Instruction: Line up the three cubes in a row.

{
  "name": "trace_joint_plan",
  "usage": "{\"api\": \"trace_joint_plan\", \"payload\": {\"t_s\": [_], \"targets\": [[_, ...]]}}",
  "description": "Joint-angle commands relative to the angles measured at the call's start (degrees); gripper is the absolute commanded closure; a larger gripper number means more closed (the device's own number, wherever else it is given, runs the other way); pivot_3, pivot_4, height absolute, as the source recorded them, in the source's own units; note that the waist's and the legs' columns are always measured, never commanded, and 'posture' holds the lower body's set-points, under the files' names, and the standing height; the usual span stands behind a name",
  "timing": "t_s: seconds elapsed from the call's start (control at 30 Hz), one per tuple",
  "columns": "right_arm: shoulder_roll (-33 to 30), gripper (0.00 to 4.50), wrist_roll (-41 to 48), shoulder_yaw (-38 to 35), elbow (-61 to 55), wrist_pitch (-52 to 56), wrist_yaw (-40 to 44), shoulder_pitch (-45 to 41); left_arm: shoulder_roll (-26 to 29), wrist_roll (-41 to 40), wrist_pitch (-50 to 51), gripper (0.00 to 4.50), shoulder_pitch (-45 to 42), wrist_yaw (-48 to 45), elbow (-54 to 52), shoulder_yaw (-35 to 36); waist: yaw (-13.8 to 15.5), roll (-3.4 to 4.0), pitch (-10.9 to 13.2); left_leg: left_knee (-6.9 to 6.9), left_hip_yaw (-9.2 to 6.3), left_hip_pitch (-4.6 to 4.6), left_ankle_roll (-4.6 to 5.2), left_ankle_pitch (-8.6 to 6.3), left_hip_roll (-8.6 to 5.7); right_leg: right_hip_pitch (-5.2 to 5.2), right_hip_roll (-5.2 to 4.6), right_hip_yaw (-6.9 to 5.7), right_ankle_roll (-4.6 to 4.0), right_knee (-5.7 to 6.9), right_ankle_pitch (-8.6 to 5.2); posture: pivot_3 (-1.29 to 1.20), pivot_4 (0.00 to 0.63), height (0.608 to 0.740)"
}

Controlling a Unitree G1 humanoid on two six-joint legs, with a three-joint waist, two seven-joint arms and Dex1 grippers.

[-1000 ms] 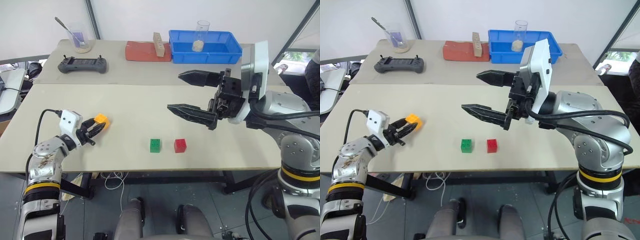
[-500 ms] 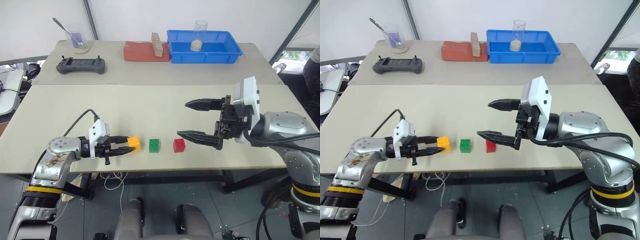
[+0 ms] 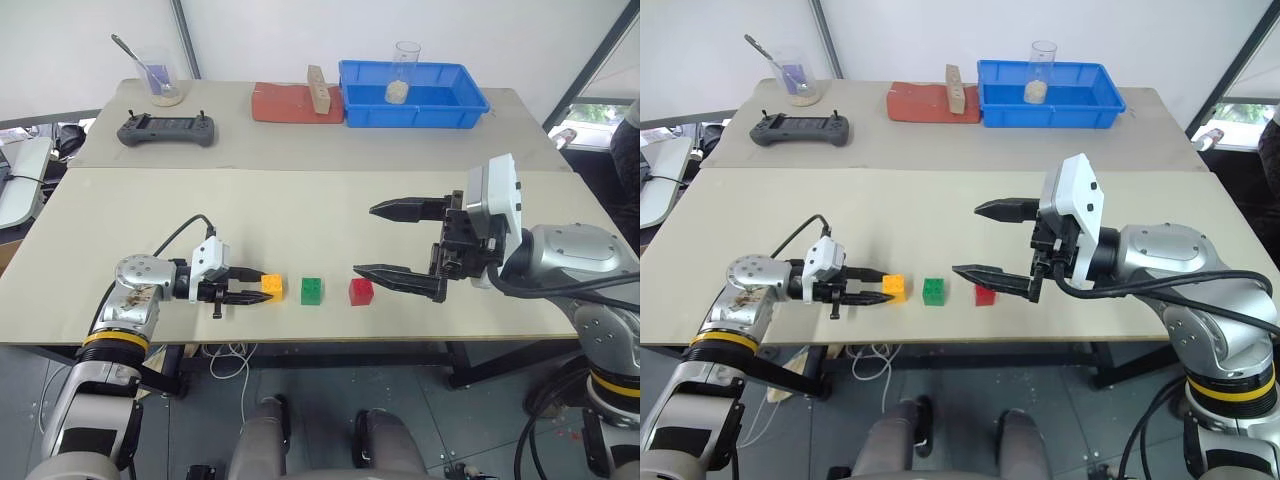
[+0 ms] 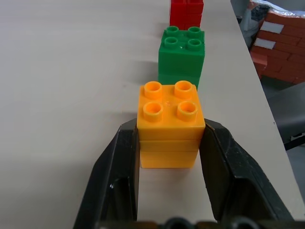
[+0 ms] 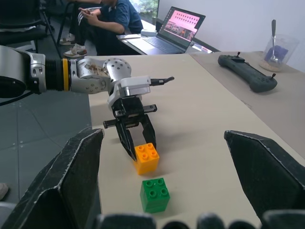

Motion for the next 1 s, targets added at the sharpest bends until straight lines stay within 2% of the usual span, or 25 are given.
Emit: {"api": "trace_joint_plan", "payload": {"t_s": [0.03,0.13,0.17,0.2,0.27,0.33,0.4,0.53,0.67,0.77,0.87,1.0], "targets": [[-0.81,0.00,0.85,-2.04,-1.82,-0.11,-0.52,-0.02,-0.52,1.19,-2.27,3.22,-1.16,-1.40,1.81,-0.48,-0.02,0.00,0.00,0.00,0.00,0.00,0.00,0.00,0.00,0.00,0.00,0.00,0.00,0.00,0.00,0.00,0.150,0.740],[-0.93,0.00,1.02,-2.03,-1.84,-0.10,-0.71,0.02,-0.68,1.29,-3.19,3.22,-1.64,-2.27,2.77,-0.53,0.03,0.00,0.00,0.01,0.00,0.00,0.01,0.00,0.00,0.01,0.00,0.00,0.00,0.01,0.00,0.00,0.150,0.740],[-0.94,0.00,1.02,-1.99,-1.78,-0.13,-0.75,0.01,-0.72,1.32,-3.31,2.17,-1.84,-2.52,3.09,-0.50,0.02,0.00,0.00,0.02,0.00,0.00,0.01,0.00,0.00,0.01,0.00,0.00,0.01,0.01,0.00,0.00,0.150,0.740],[-0.94,0.00,1.01,-1.94,-1.72,-0.16,-0.78,0.00,-0.75,1.38,-3.38,1.79,-2.01,-2.69,3.38,-0.43,-0.03,0.00,0.00,0.02,0.00,0.00,0.01,0.00,0.00,0.02,0.00,0.00,0.01,0.01,0.00,0.00,0.150,0.740],[-0.89,0.00,0.96,-1.81,-1.51,-0.21,-0.83,-0.11,-0.59,1.64,-3.68,0.72,-2.35,-2.90,4.01,-0.26,-0.10,-0.01,0.01,0.03,0.00,-0.02,0.01,0.01,0.00,0.00,0.01,0.00,0.01,0.02,0.00,0.00,0.150,0.740],[-0.86,0.00,0.86,-1.67,-1.36,-0.28,-0.84,-0.16,-0.30,1.71,-3.81,0.04,-2.58,-2.91,4.51,0.04,-0.17,-0.01,0.01,0.03,-0.01,-0.01,0.02,0.01,0.01,0.00,0.03,0.00,0.01,0.04,0.00,0.00,0.150,0.740],[-1.28,0.00,0.22,-1.85,-0.98,-0.87,-0.28,0.64,0.58,1.32,-2.85,0.04,-2.42,-2.41,3.66,0.89,-0.17,-0.01,0.01,0.03,-0.02,-0.01,0.02,0.01,0.01,0.00,0.03,0.00,0.01,0.06,0.00,0.00,0.150,0.740],[-3.74,0.00,-2.84,-4.72,1.56,-3.19,0.97,5.39,4.36,-2.45,6.60,0.04,0.81,0.98,-7.15,4.81,-0.20,-0.17,0.10,0.03,-0.03,-0.03,0.02,0.01,0.02,0.00,0.03,0.01,0.03,0.05,-0.01,0.00,0.150,0.740],[-7.05,0.00,-7.80,-9.53,6.30,-7.52,3.04,12.97,11.06,-6.24,23.33,0.04,6.76,9.65,-25.33,11.41,-0.24,-0.18,0.11,0.03,-0.02,-0.02,0.02,0.01,0.01,0.00,0.02,0.04,0.04,0.05,-0.02,0.00,0.150,0.740],[-7.75,0.00,-9.87,-11.75,9.30,-10.03,4.09,16.01,14.44,-9.93,33.95,0.04,8.97,15.28,-34.19,16.39,-0.19,-0.18,0.11,0.02,-0.03,0.01,0.01,0.00,0.02,-0.01,0.03,0.04,0.28,0.06,-0.18,0.00,0.150,0.740],[-7.38,0.00,-11.41,-11.53,11.54,-12.13,4.98,16.51,16.20,-8.58,34.60,0.04,11.58,17.91,-36.75,18.16,-0.21,-0.16,0.12,0.00,-0.03,0.09,-0.01,-0.01,0.02,-0.01,0.02,0.04,0.44,0.05,-0.26,0.00,0.150,0.740],[-6.28,0.00,-13.18,-9.36,13.84,-14.37,5.50,15.35,16.43,-6.42,31.63,0.04,12.75,19.18,-34.86,17.16,-0.20,-0.15,0.13,-0.07,-0.01,0.22,-0.02,-0.01,0.02,-0.07,0.02,0.04,0.41,0.03,-0.27,0.00,0.150,0.740]]}}
